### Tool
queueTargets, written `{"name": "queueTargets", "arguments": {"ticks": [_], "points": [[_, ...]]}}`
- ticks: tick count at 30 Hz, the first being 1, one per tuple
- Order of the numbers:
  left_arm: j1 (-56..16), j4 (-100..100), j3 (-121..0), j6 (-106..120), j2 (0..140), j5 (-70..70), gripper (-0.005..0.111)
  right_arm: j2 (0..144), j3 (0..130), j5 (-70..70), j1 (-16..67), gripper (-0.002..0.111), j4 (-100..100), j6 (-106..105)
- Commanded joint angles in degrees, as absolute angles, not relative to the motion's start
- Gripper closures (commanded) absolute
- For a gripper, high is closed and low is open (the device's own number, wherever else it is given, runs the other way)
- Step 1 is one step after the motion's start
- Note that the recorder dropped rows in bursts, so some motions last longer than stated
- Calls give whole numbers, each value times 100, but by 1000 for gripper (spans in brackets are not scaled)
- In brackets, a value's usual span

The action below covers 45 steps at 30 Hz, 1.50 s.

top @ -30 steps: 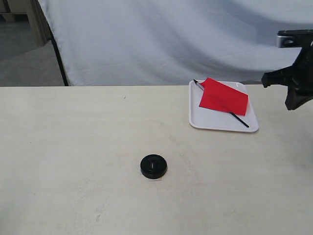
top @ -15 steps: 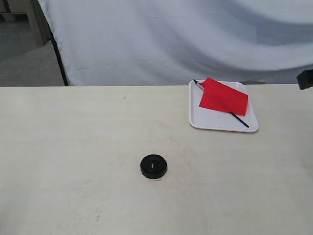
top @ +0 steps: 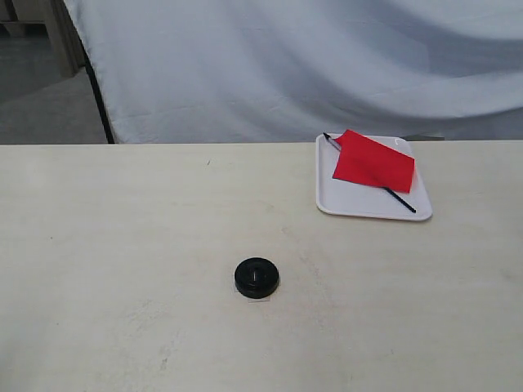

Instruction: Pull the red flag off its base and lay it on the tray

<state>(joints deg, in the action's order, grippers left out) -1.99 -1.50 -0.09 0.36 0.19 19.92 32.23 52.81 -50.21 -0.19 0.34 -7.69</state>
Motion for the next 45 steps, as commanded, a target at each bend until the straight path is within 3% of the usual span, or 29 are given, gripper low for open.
{"name": "queueTargets", "arguments": {"ticks": [1,12,18,29,40,45], "points": [[-187,-165,0,0,0,1966,107,2274,4899,-4990,-38,109,0,-899],[-187,-165,0,0,0,1966,107,232,3680,-4926,-38,109,0,-989],[-187,-165,0,0,0,1966,107,0,3147,-4801,-38,109,0,-989],[-187,-165,0,0,0,1966,107,0,2312,-2524,-38,109,381,-880],[-187,-165,0,0,0,1966,107,0,418,277,-38,109,351,-880],[-187,-165,0,0,0,1966,107,0,0,337,-38,109,351,-880]]}}
